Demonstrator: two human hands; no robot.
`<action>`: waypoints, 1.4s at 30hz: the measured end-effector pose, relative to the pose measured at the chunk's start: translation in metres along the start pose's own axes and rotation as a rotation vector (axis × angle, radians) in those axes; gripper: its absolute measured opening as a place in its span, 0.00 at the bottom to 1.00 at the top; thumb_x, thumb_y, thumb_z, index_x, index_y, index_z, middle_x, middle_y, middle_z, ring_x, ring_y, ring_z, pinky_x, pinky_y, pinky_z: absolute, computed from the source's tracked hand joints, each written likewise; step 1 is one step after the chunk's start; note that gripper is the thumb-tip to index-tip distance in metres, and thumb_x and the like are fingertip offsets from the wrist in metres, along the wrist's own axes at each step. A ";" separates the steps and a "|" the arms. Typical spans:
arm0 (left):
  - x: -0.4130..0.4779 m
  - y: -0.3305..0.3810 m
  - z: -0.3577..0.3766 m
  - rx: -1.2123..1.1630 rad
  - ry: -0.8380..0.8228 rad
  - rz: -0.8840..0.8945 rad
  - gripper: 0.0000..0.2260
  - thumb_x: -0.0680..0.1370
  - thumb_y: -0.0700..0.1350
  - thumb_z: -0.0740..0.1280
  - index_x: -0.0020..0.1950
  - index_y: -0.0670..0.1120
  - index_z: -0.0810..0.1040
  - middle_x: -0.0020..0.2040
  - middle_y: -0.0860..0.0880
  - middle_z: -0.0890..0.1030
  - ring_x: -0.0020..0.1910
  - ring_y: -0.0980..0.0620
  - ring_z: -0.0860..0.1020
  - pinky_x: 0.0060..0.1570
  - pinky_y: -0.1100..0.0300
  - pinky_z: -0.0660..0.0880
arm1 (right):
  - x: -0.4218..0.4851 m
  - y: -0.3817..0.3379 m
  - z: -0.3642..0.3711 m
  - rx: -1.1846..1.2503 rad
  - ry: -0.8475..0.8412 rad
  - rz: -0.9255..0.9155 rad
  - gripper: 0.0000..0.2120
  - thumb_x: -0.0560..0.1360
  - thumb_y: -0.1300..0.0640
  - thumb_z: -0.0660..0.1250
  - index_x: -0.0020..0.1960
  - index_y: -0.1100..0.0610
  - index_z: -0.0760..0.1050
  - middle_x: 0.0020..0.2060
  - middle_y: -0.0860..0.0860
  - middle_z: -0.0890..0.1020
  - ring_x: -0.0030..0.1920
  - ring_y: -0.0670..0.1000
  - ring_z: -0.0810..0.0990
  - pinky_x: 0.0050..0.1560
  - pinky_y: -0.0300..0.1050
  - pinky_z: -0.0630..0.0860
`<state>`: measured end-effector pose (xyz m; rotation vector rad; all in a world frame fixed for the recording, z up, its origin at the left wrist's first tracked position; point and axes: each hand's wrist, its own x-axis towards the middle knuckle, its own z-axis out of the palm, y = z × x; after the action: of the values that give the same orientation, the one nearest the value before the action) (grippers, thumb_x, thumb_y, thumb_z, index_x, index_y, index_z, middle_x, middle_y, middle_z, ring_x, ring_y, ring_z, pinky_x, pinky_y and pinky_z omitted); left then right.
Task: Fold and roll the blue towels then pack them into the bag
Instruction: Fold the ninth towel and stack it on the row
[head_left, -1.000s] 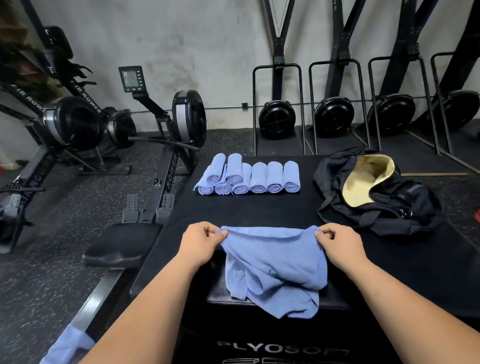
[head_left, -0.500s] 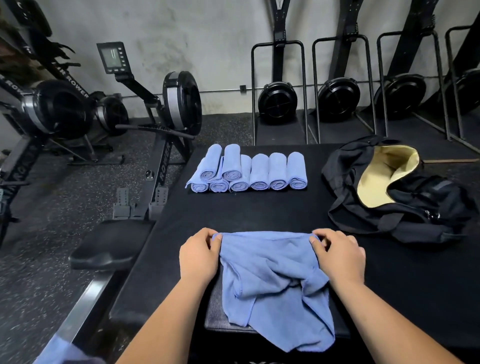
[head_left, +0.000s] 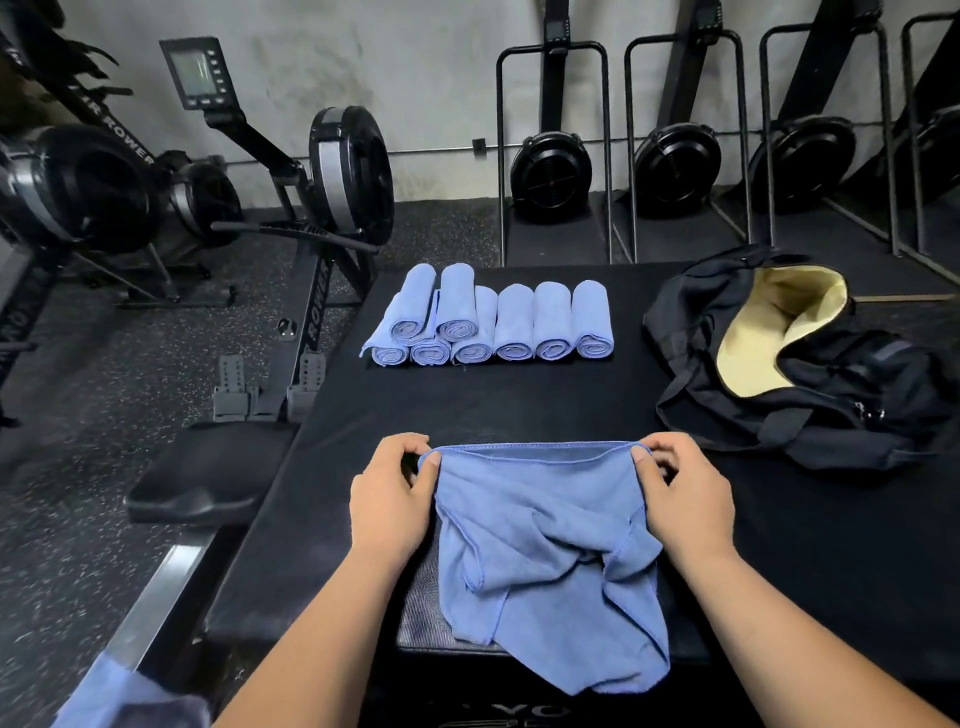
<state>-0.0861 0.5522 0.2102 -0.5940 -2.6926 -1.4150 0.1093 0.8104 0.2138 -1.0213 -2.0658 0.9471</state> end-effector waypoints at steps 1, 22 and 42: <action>0.000 0.000 -0.002 -0.078 -0.010 -0.018 0.04 0.80 0.54 0.72 0.49 0.59 0.78 0.47 0.61 0.83 0.41 0.54 0.80 0.47 0.53 0.77 | 0.000 0.000 -0.002 0.055 0.002 0.011 0.02 0.79 0.49 0.72 0.49 0.43 0.79 0.40 0.41 0.84 0.42 0.46 0.81 0.49 0.53 0.78; 0.038 0.082 -0.105 0.171 -0.210 0.243 0.09 0.75 0.49 0.79 0.38 0.53 0.82 0.35 0.54 0.83 0.35 0.57 0.78 0.40 0.60 0.75 | 0.044 -0.065 -0.103 -0.099 -0.293 -0.157 0.04 0.75 0.54 0.79 0.42 0.48 0.86 0.31 0.46 0.85 0.32 0.41 0.80 0.35 0.28 0.70; 0.051 0.210 -0.198 0.203 0.037 0.511 0.05 0.79 0.47 0.75 0.44 0.55 0.83 0.39 0.57 0.84 0.41 0.60 0.81 0.40 0.68 0.71 | 0.070 -0.186 -0.186 0.291 0.032 -0.335 0.04 0.73 0.56 0.80 0.45 0.52 0.86 0.37 0.48 0.86 0.36 0.46 0.81 0.40 0.36 0.76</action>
<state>-0.0865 0.5166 0.5008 -1.1156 -2.3657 -0.9950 0.1492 0.8467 0.4803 -0.5166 -1.9229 1.0071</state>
